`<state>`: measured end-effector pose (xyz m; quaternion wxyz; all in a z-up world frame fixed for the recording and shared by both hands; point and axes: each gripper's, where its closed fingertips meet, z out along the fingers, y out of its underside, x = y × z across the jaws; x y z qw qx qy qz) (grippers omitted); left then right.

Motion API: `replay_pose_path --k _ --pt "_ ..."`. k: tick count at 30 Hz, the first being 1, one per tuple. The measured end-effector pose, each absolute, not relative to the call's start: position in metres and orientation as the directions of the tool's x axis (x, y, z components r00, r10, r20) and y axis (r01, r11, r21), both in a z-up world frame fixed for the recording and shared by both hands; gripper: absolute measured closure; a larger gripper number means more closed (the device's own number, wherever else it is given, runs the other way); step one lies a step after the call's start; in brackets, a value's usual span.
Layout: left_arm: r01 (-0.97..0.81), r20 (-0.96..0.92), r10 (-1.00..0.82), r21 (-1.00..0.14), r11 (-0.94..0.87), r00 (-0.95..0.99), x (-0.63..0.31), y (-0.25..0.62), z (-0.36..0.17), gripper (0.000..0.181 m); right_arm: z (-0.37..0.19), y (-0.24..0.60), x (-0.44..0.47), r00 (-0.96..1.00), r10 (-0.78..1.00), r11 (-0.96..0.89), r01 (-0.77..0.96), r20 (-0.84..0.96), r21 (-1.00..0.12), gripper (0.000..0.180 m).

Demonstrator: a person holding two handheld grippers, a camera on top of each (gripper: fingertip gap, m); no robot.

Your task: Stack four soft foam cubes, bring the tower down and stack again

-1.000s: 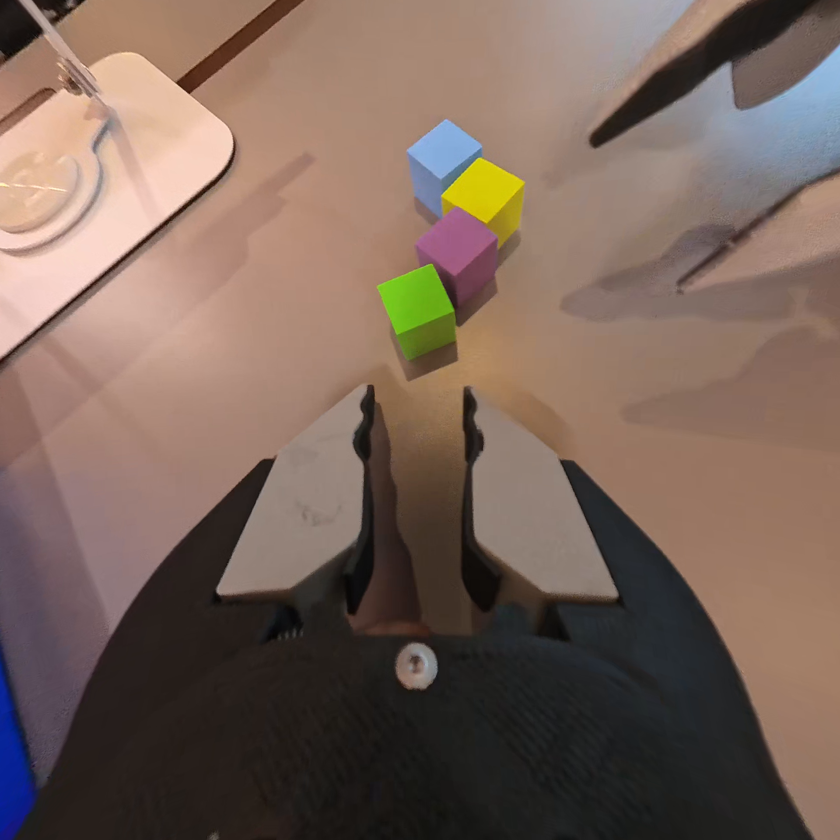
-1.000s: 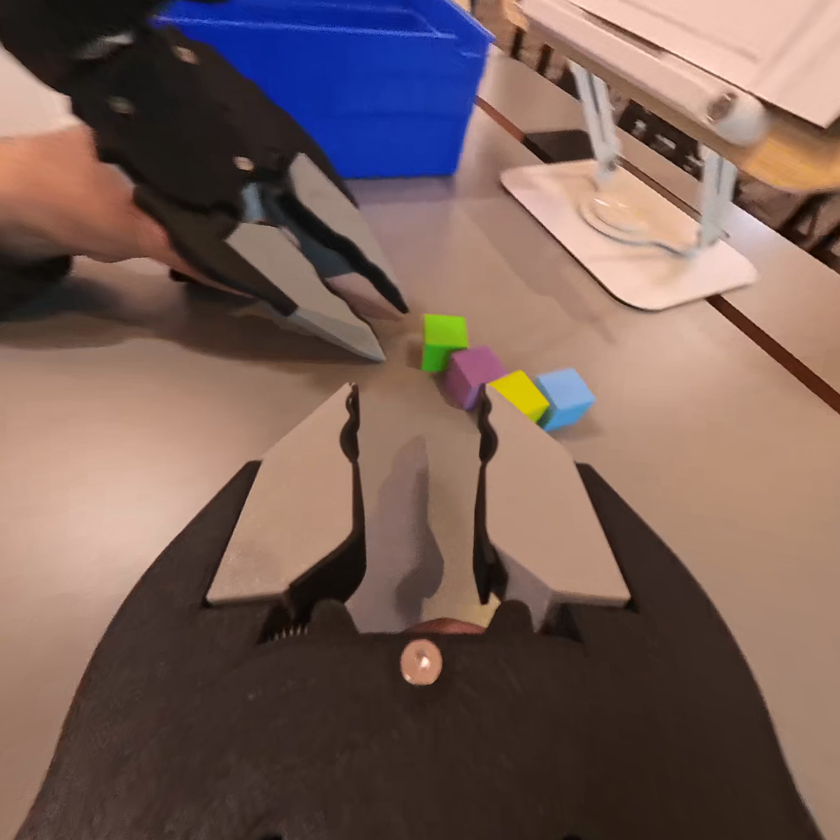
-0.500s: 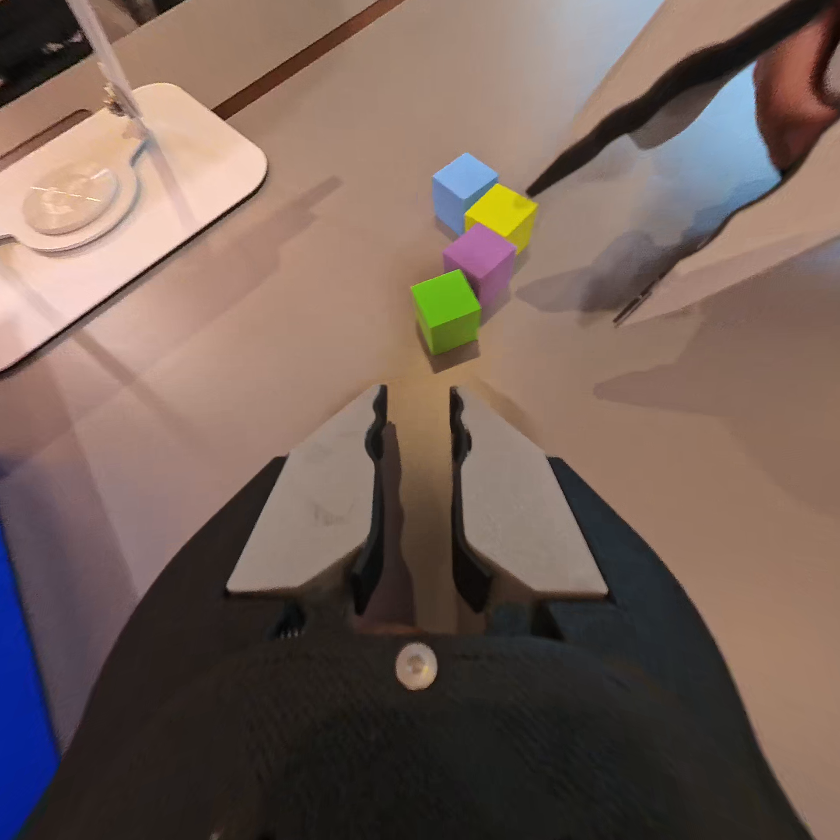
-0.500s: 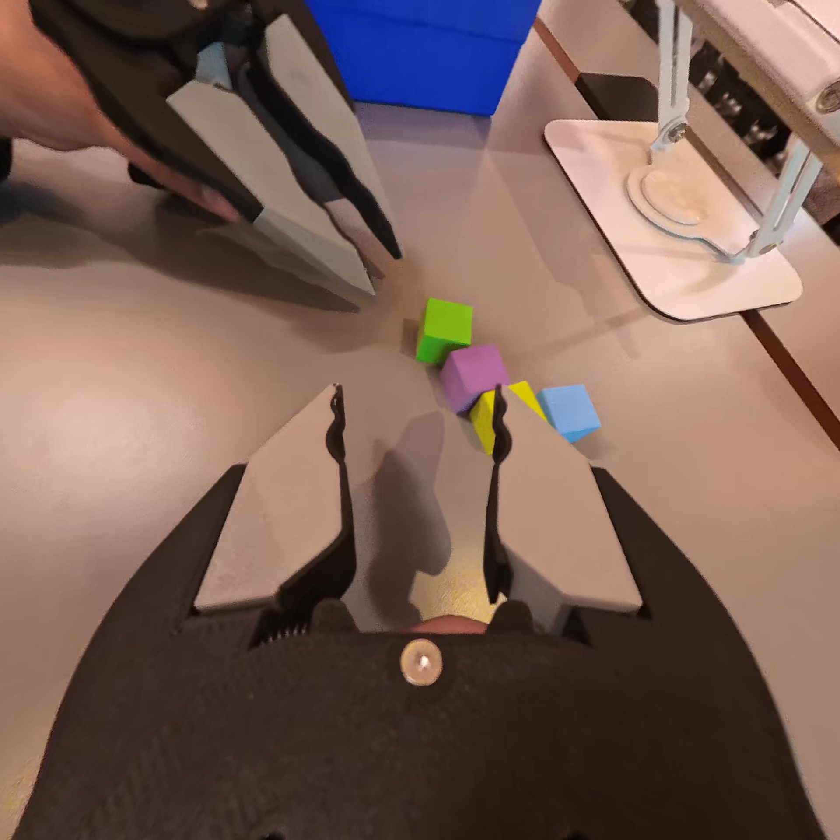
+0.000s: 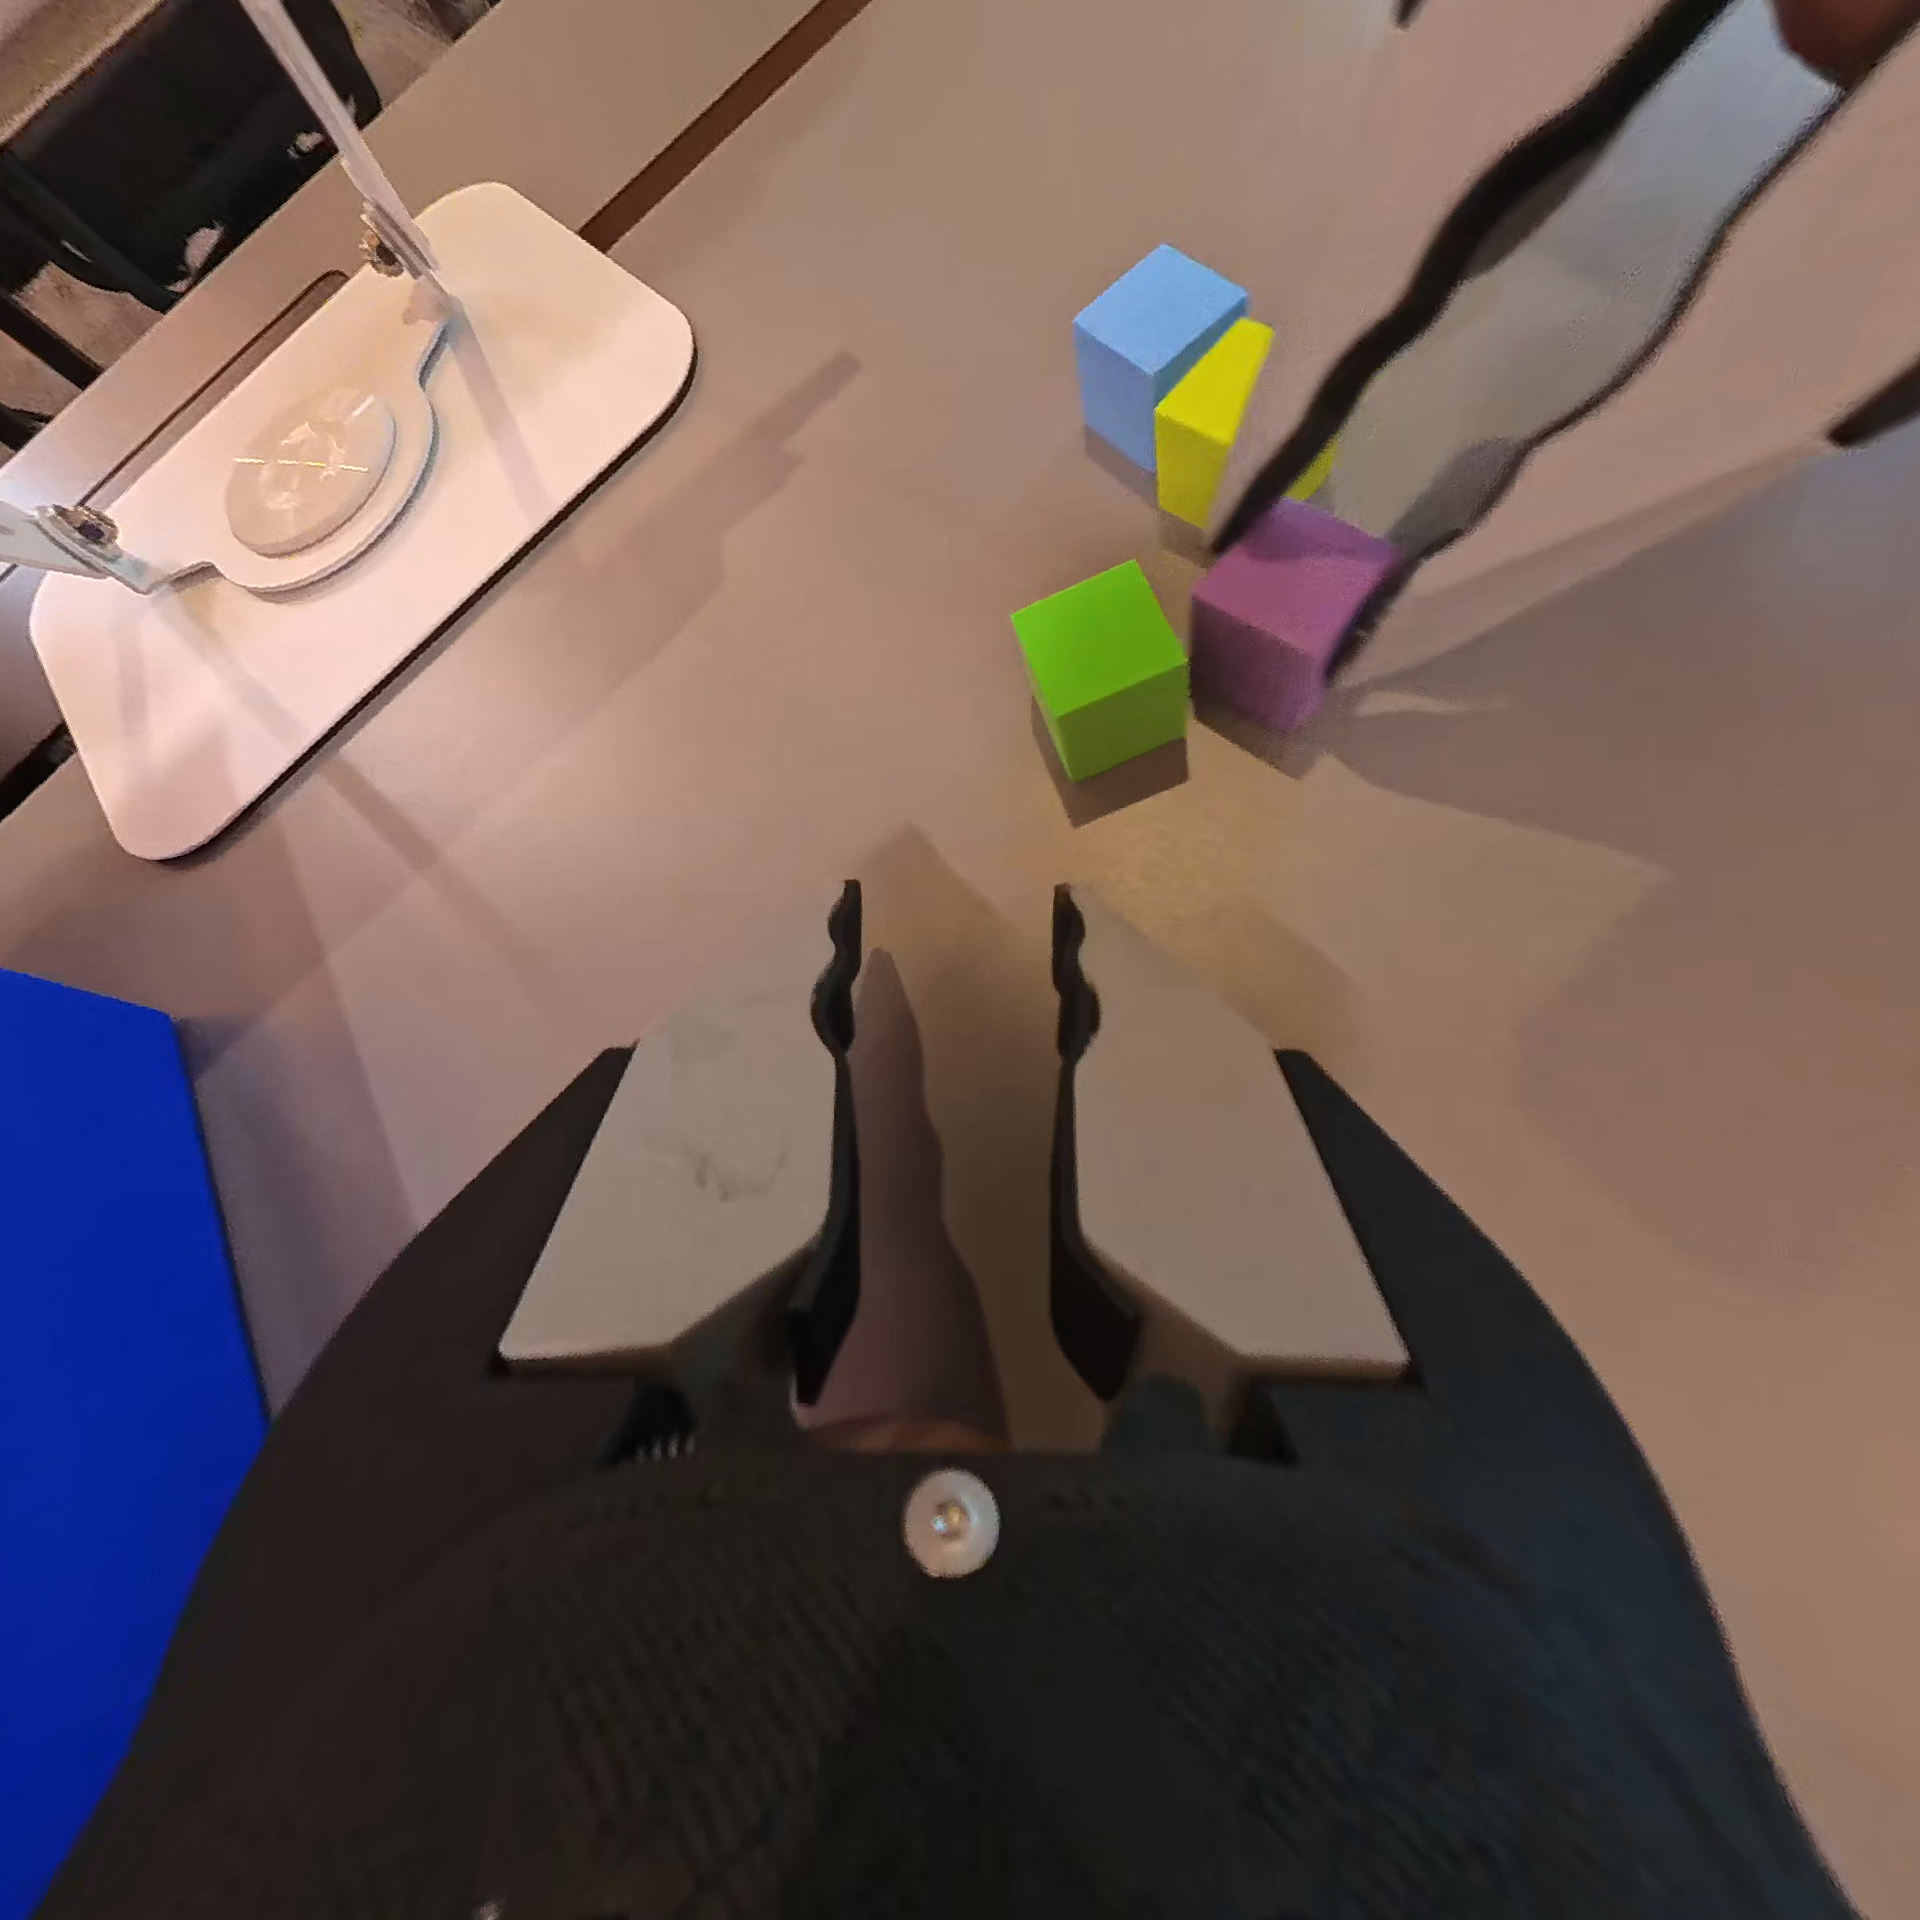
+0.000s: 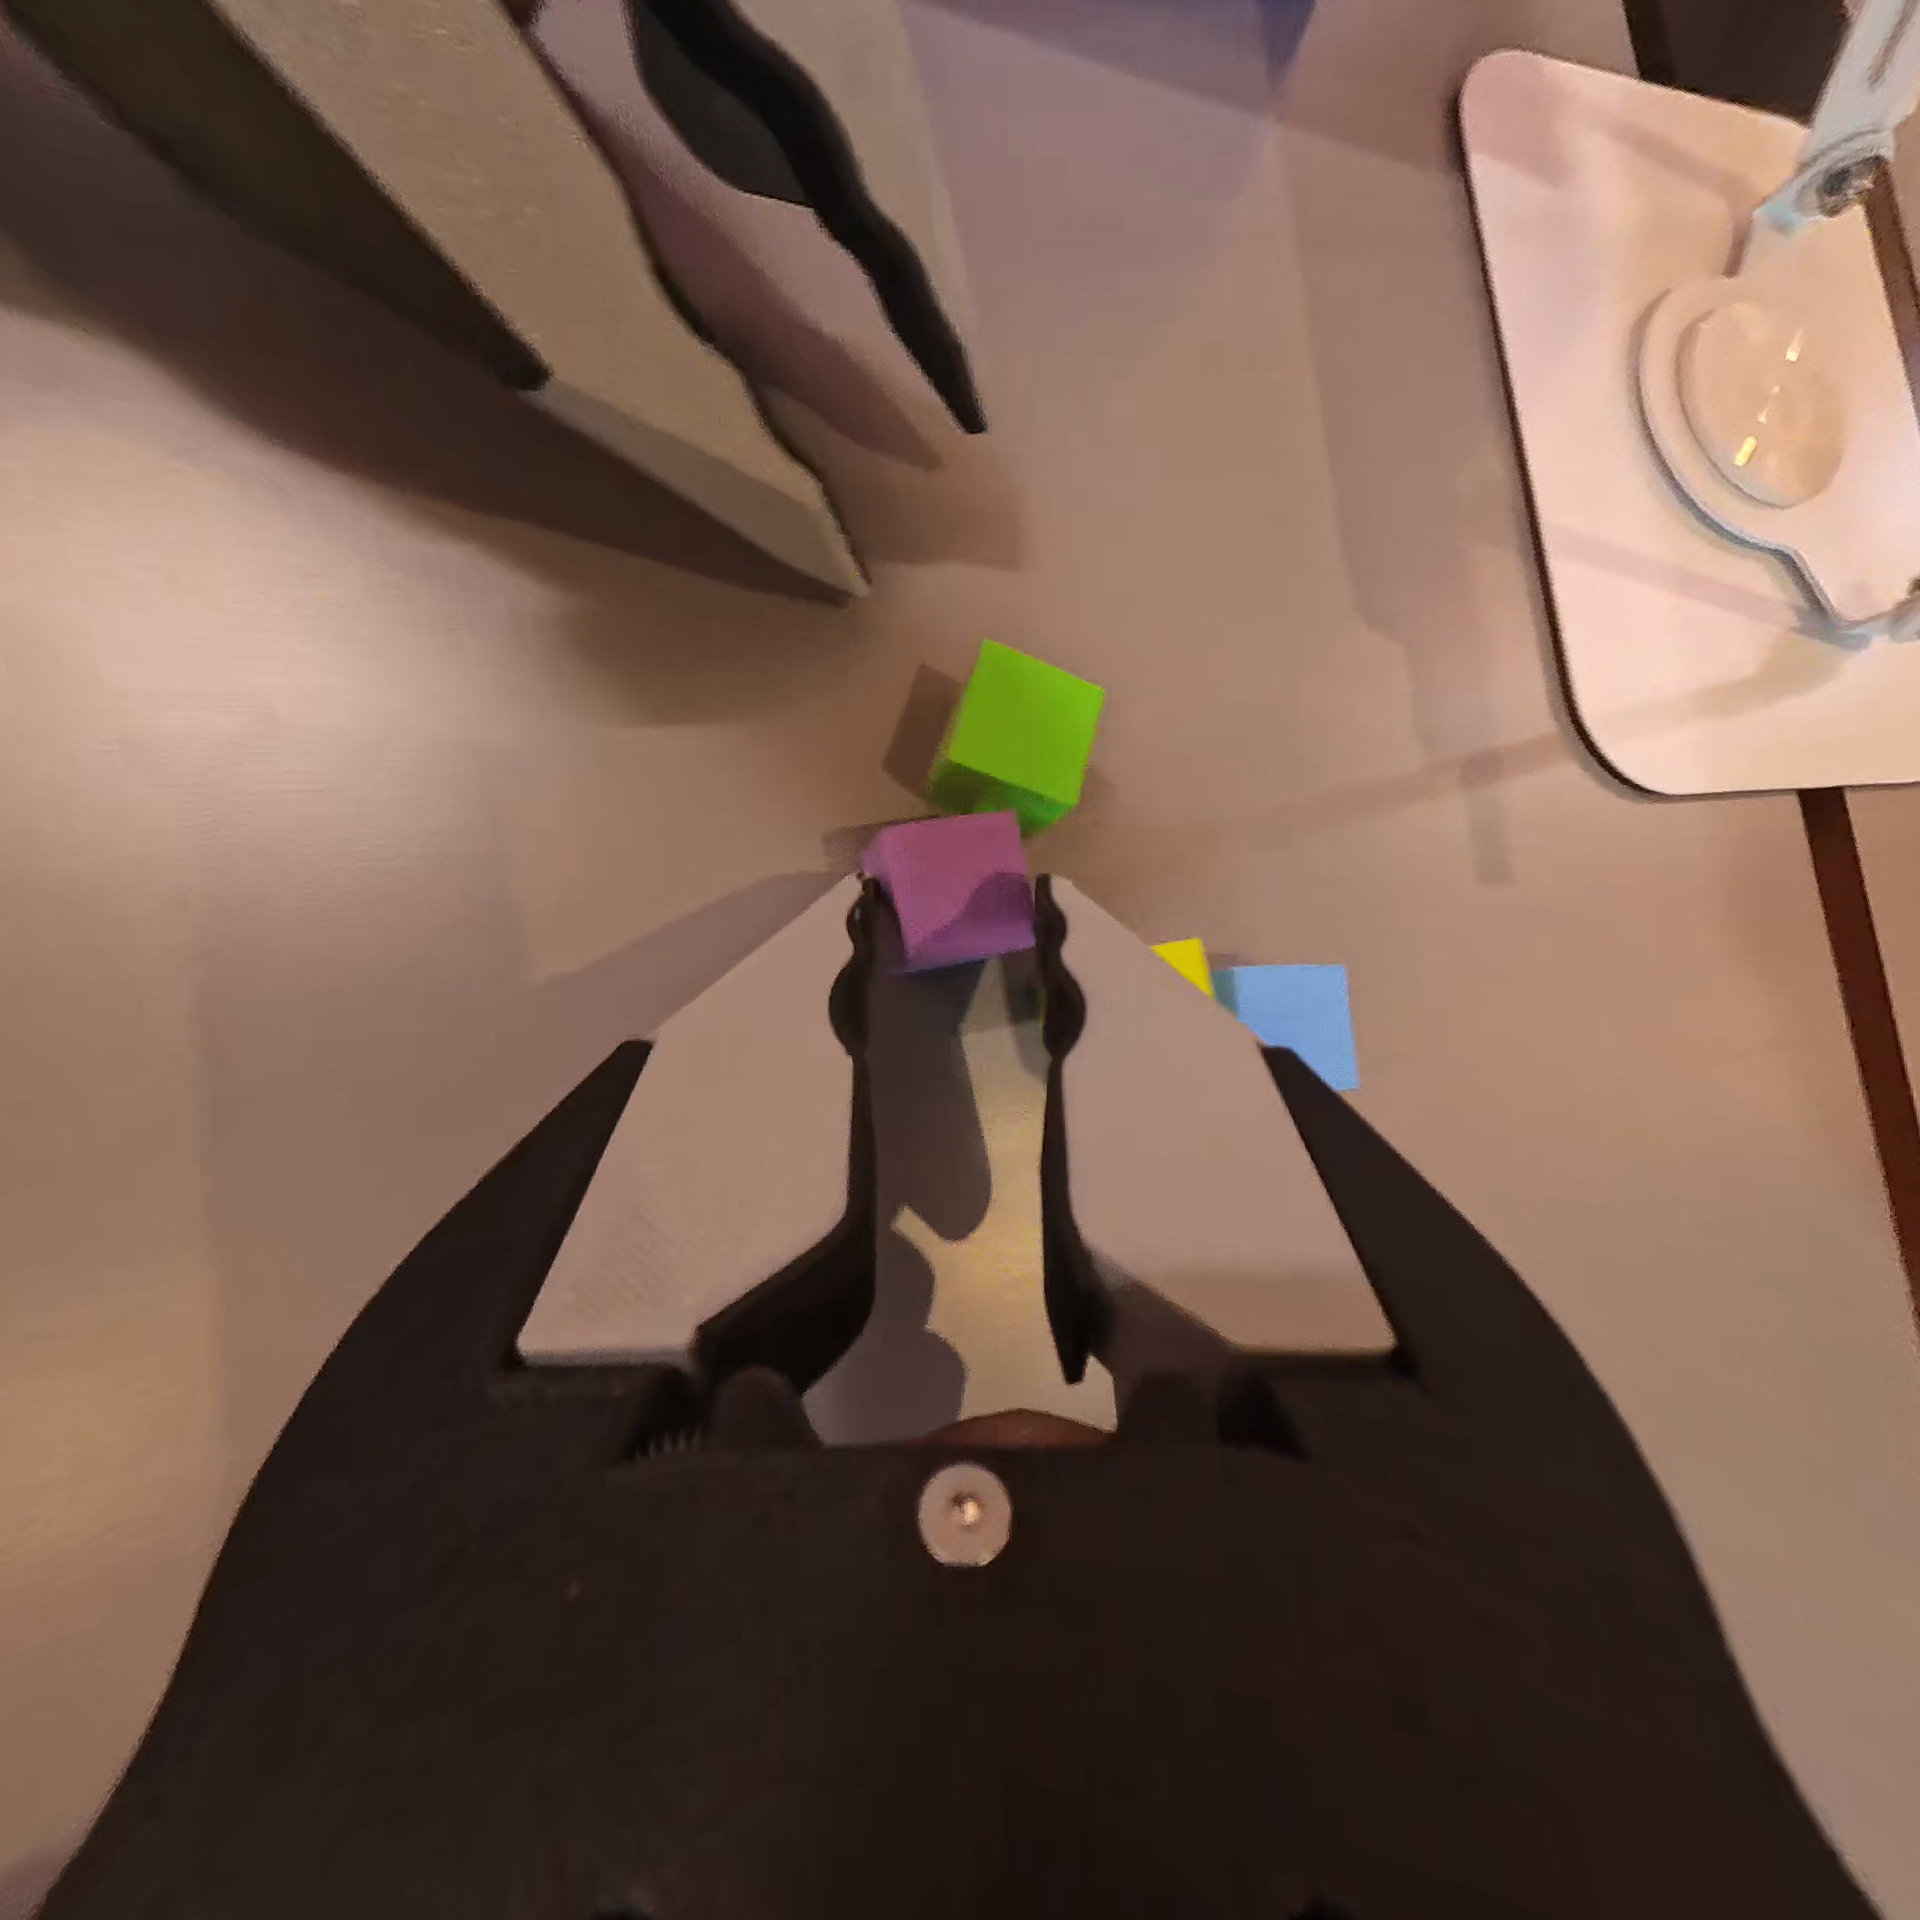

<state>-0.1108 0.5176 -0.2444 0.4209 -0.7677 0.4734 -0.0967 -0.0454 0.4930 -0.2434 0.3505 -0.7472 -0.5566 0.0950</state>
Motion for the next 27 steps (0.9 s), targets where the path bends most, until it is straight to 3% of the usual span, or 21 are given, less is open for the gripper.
replay_pose_path --k 4,15,21,27 --pt "-0.655 -0.263 -0.803 -0.73 -0.197 0.535 -0.112 0.518 -0.245 0.145 -0.245 0.463 -0.051 0.329 0.917 -0.107 0.745 0.224 -0.658 0.135" --pt "-0.684 -0.313 -0.795 -0.709 -0.168 0.52 -0.109 0.516 -0.246 0.142 -0.207 0.444 -0.041 0.417 0.886 -0.073 0.561 0.205 -0.825 0.137" --pt "-0.697 -0.327 -0.794 -0.699 -0.16 0.512 -0.109 0.516 -0.247 0.142 -0.225 0.448 -0.048 0.415 0.891 -0.119 0.602 0.182 -0.789 0.135" --pt "-0.685 -0.333 -0.781 -0.711 -0.159 0.528 -0.112 0.518 -0.241 0.142 -0.246 0.446 -0.058 0.387 0.906 -0.141 0.656 0.169 -0.742 0.155"
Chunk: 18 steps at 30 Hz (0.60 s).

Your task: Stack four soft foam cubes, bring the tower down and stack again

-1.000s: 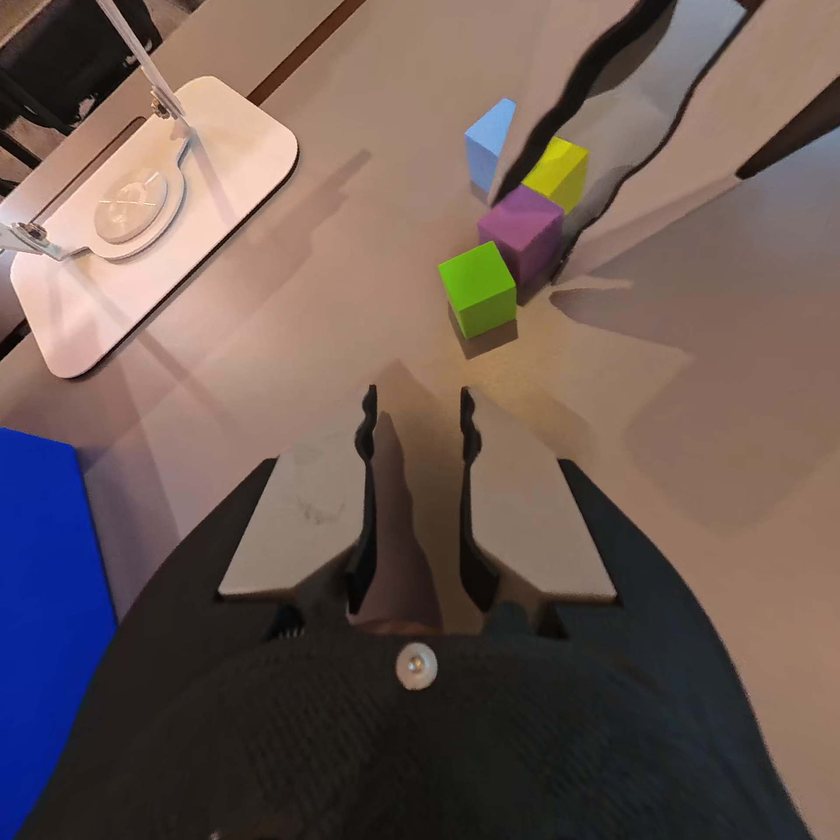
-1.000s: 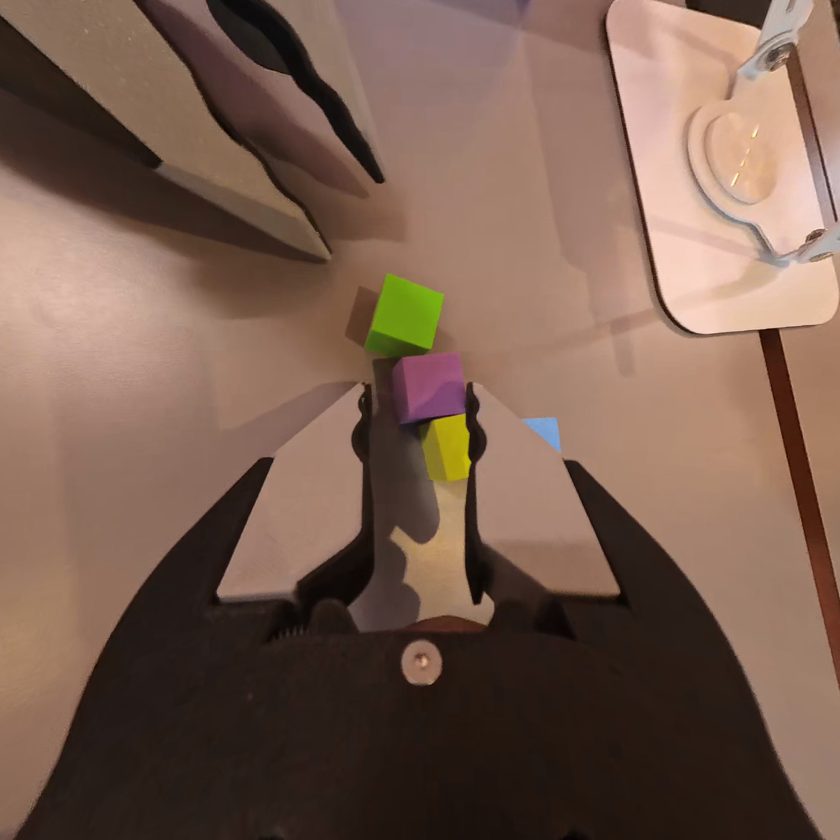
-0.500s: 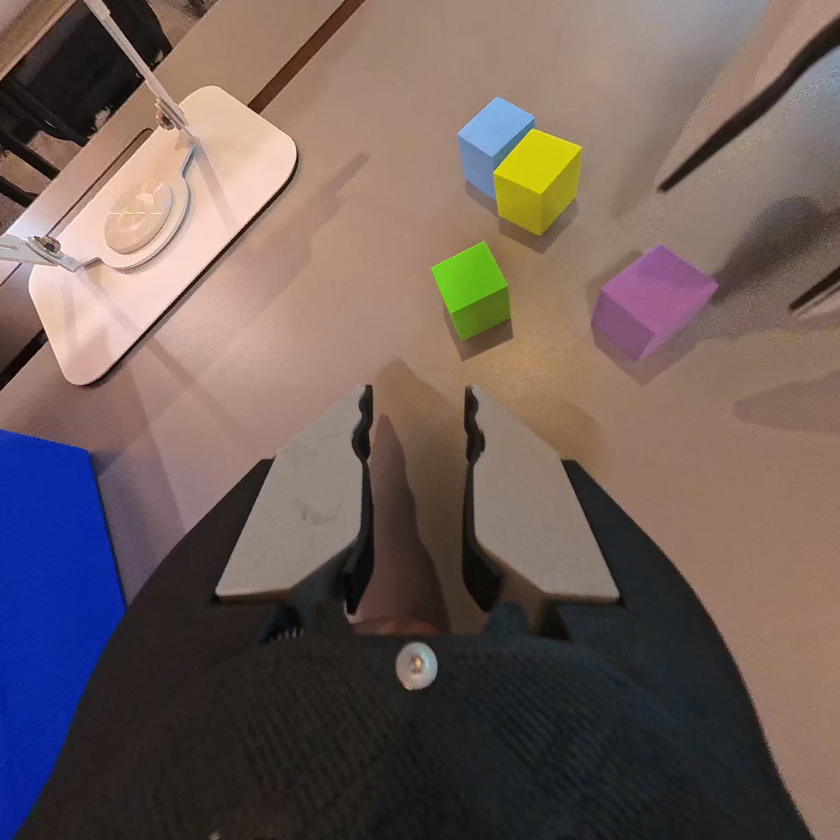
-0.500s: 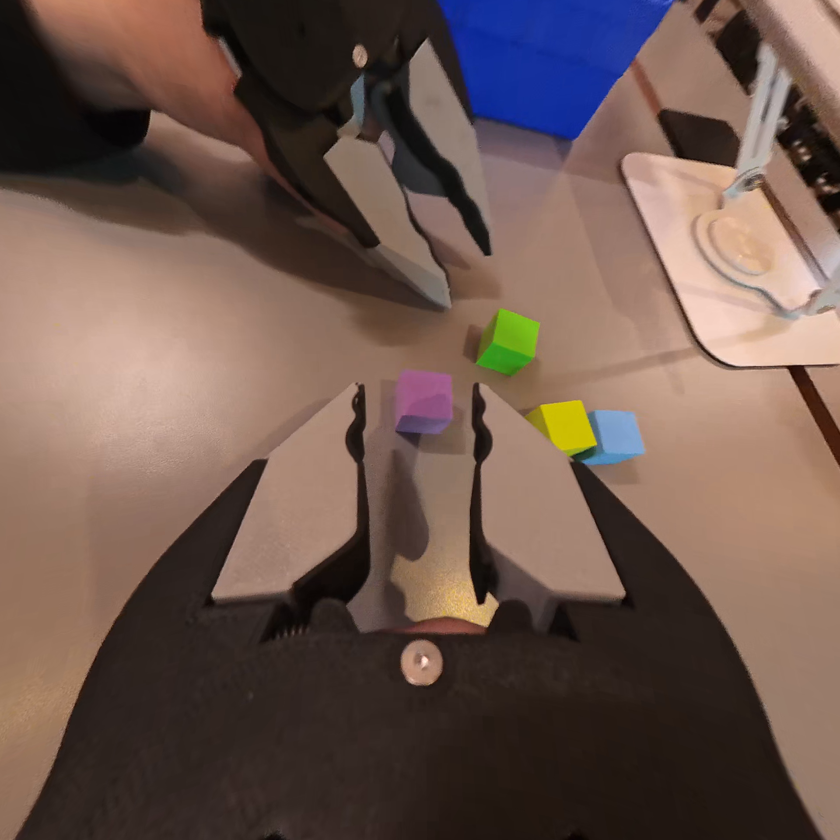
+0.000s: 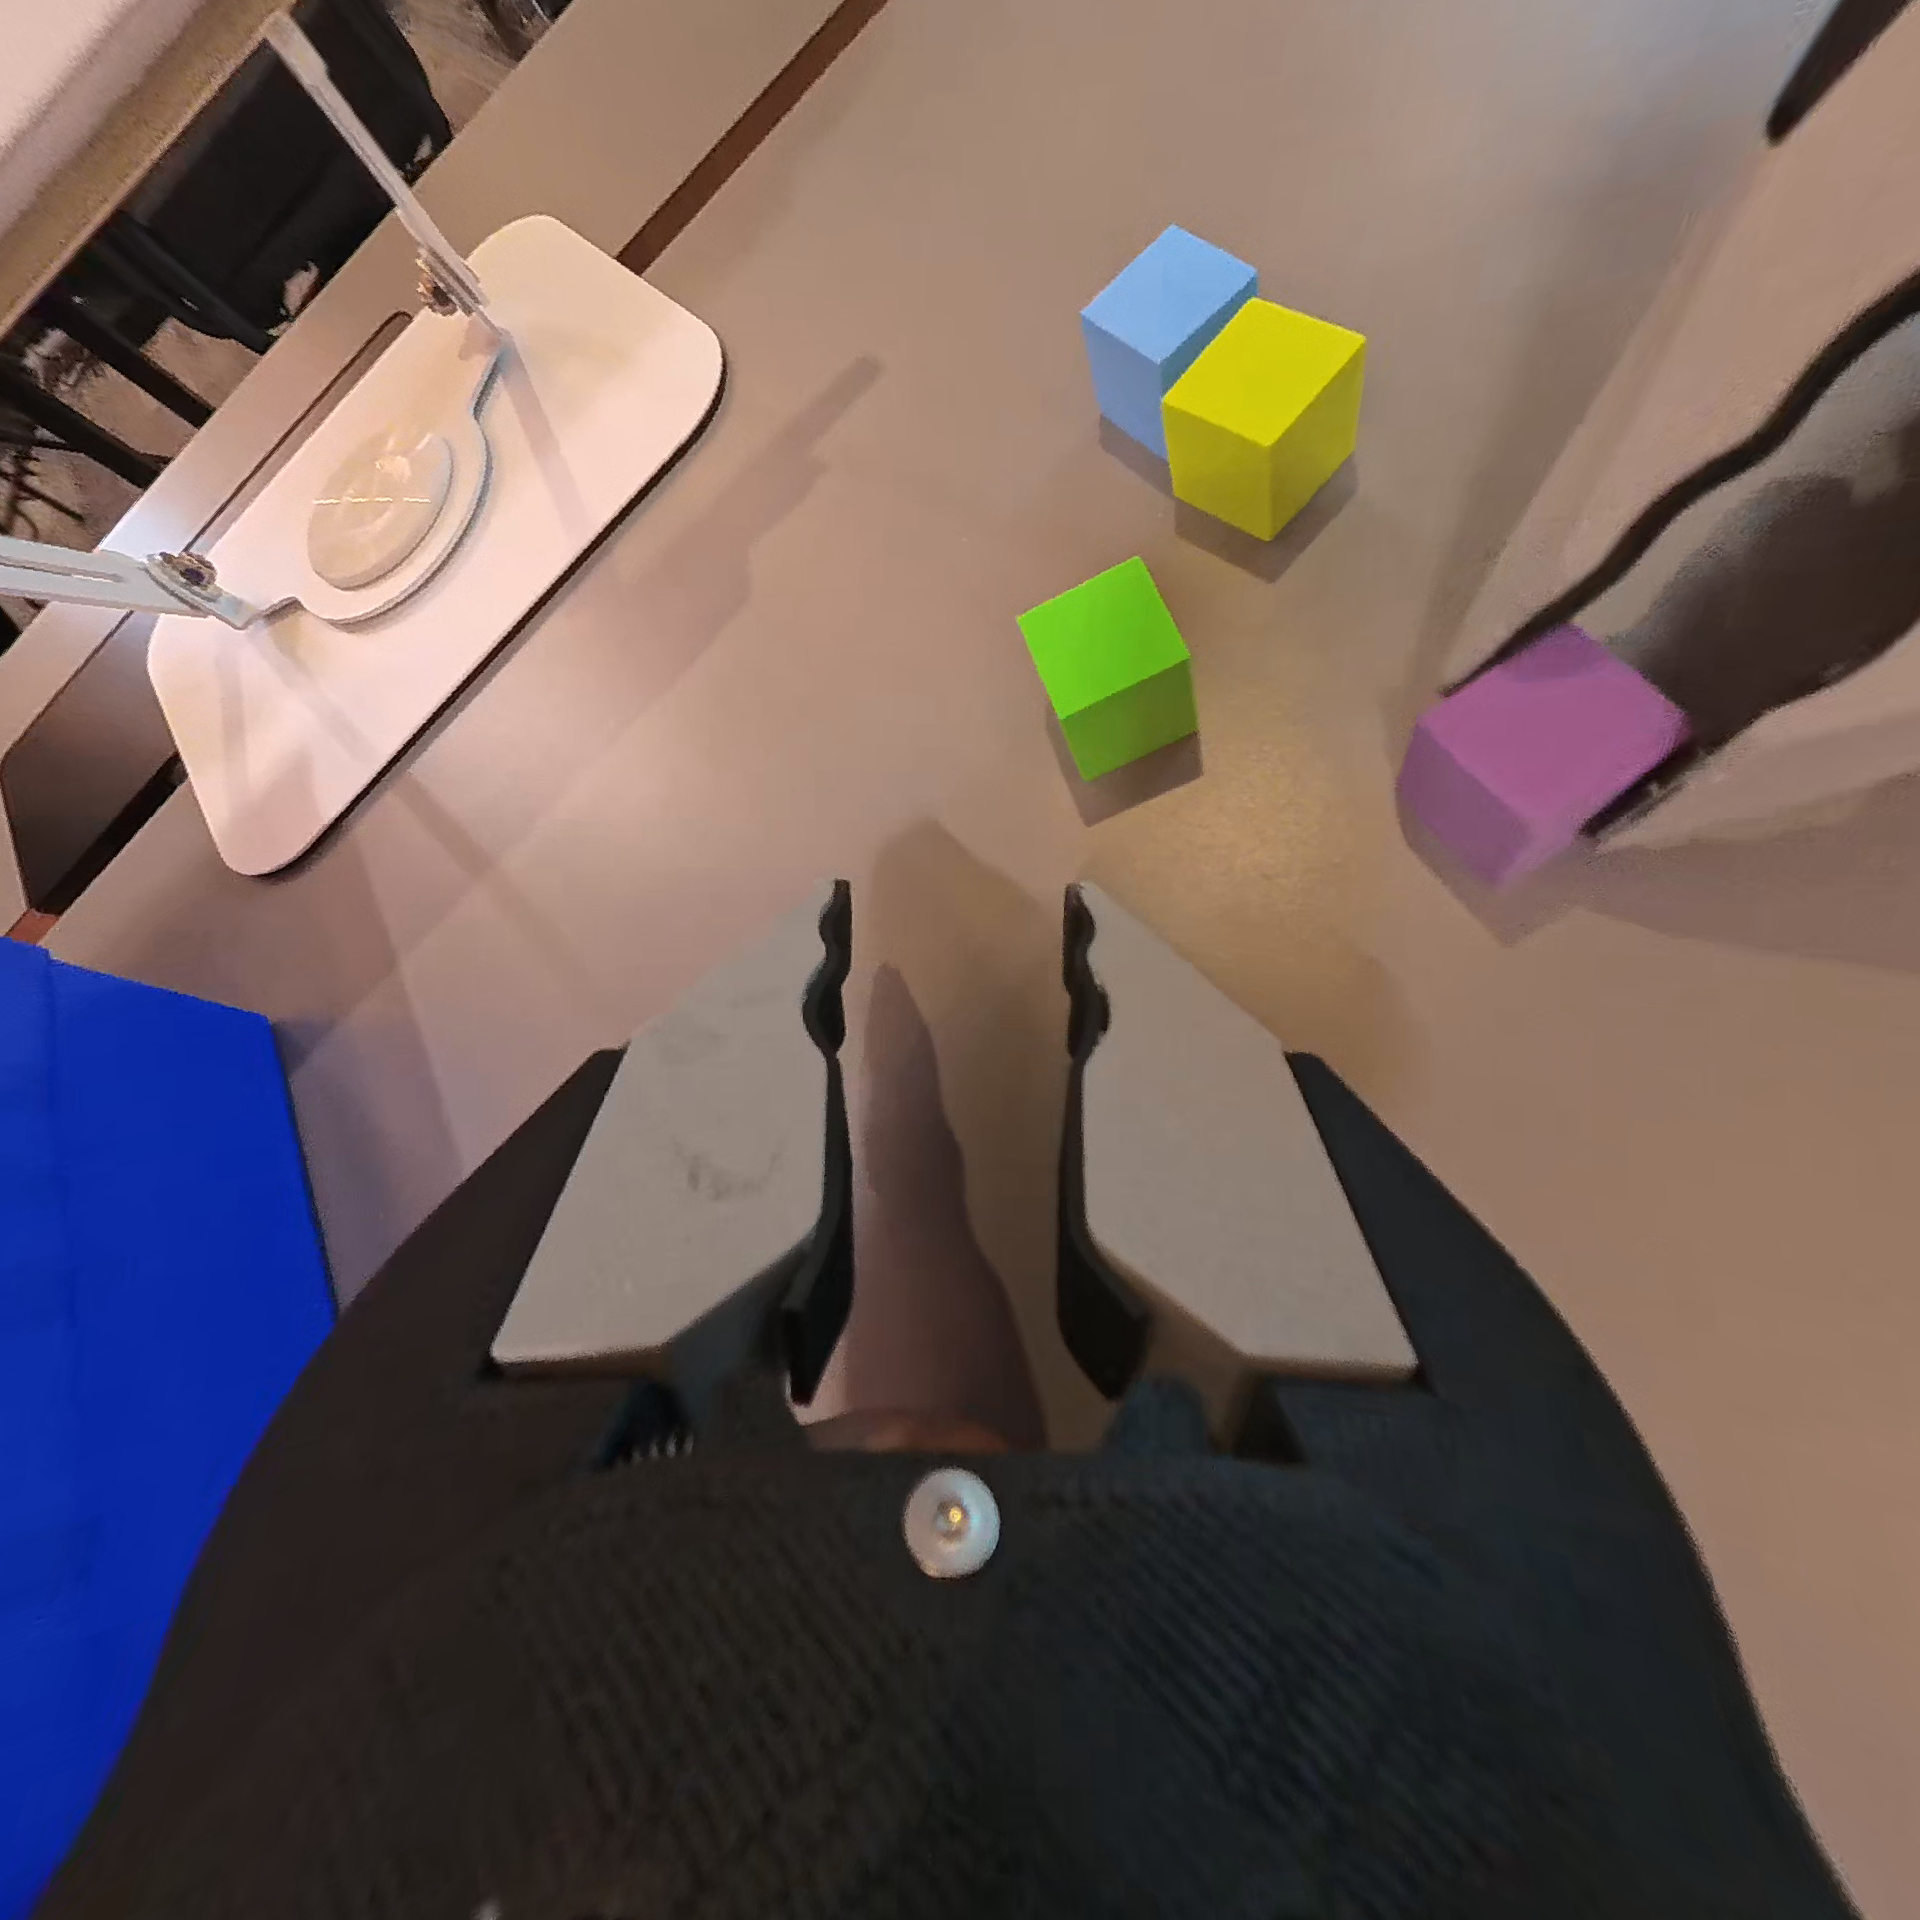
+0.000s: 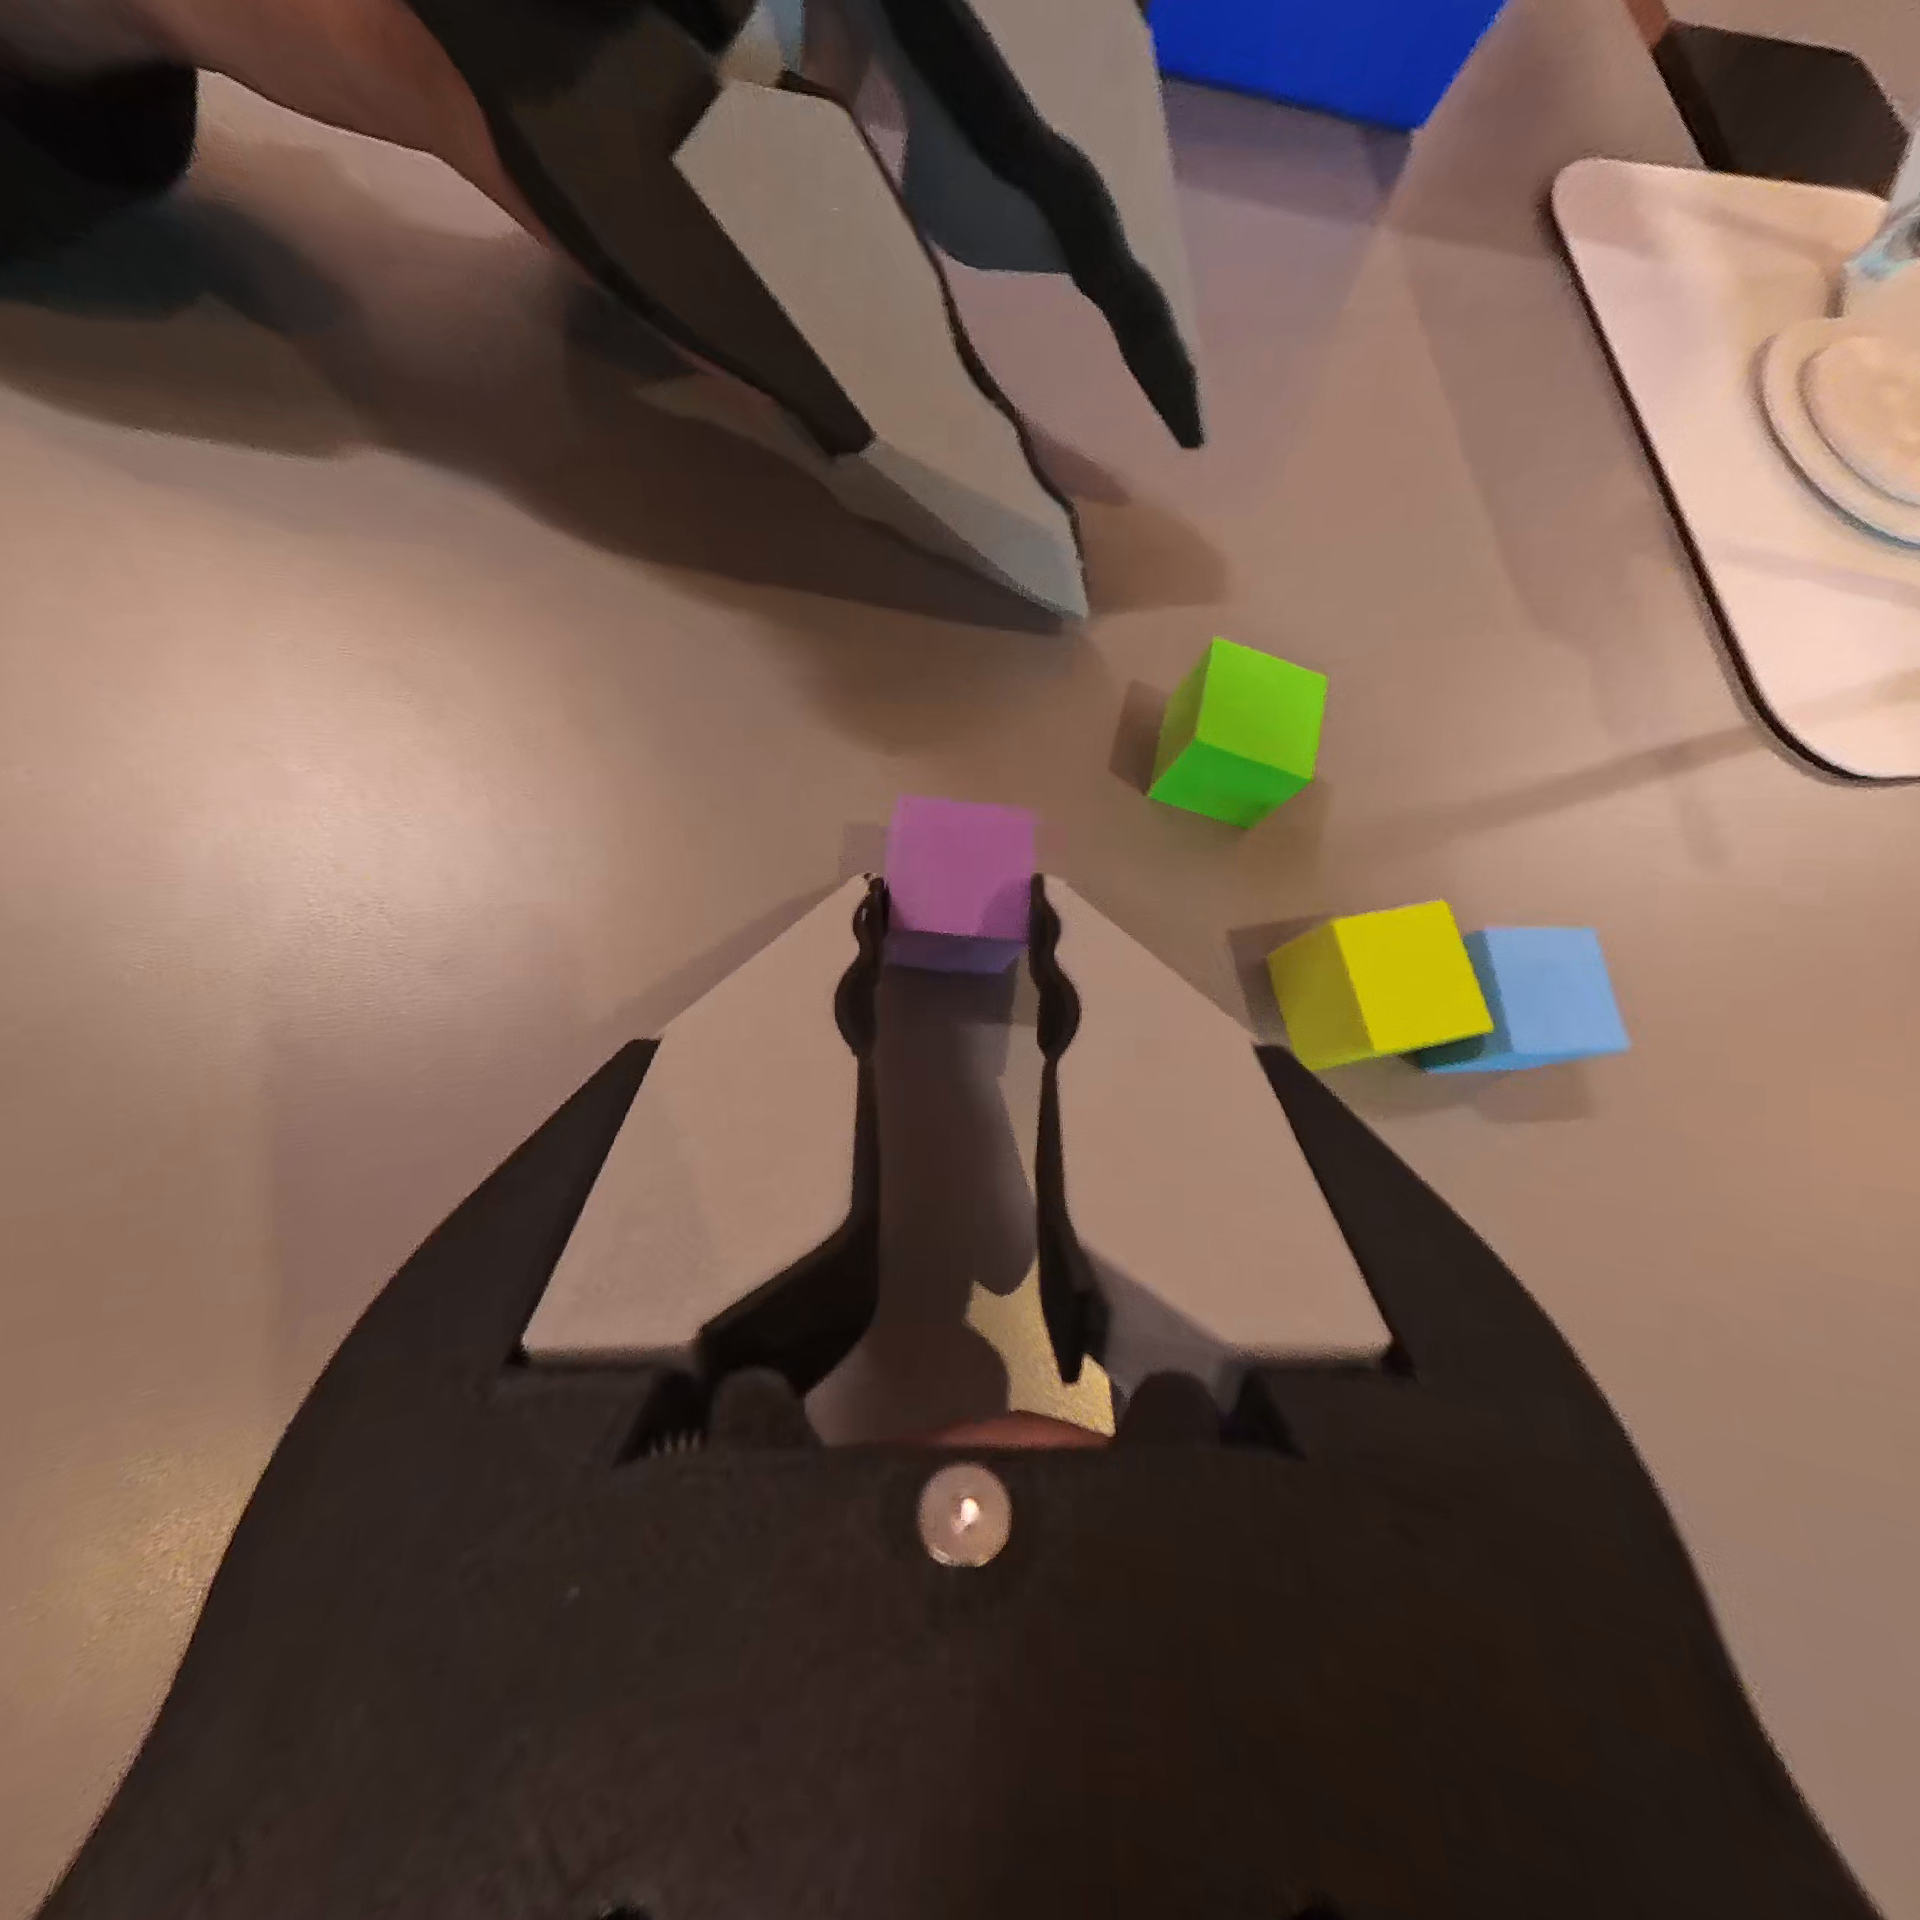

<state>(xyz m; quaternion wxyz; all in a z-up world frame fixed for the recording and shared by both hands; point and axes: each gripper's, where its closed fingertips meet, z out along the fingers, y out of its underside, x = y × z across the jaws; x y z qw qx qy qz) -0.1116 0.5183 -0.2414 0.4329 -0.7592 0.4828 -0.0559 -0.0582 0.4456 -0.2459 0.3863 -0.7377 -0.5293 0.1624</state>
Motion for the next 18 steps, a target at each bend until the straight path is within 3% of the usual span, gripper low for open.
replay_pose_path --k 7,12,18 --pt "-0.69 -0.333 -0.782 -0.705 -0.165 0.527 -0.113 0.519 -0.243 0.142 -0.247 0.424 -0.074 0.3 0.943 -0.1 0.671 0.146 -0.735 0.154" --pt "-0.684 -0.33 -0.78 -0.71 -0.167 0.532 -0.113 0.519 -0.241 0.142 -0.226 0.423 -0.07 0.301 0.941 -0.066 0.609 0.153 -0.79 0.136" --pt "-0.661 -0.314 -0.778 -0.731 -0.168 0.545 -0.111 0.519 -0.235 0.142 -0.211 0.473 -0.008 0.532 0.805 -0.099 0.557 0.263 -0.824 0.14"
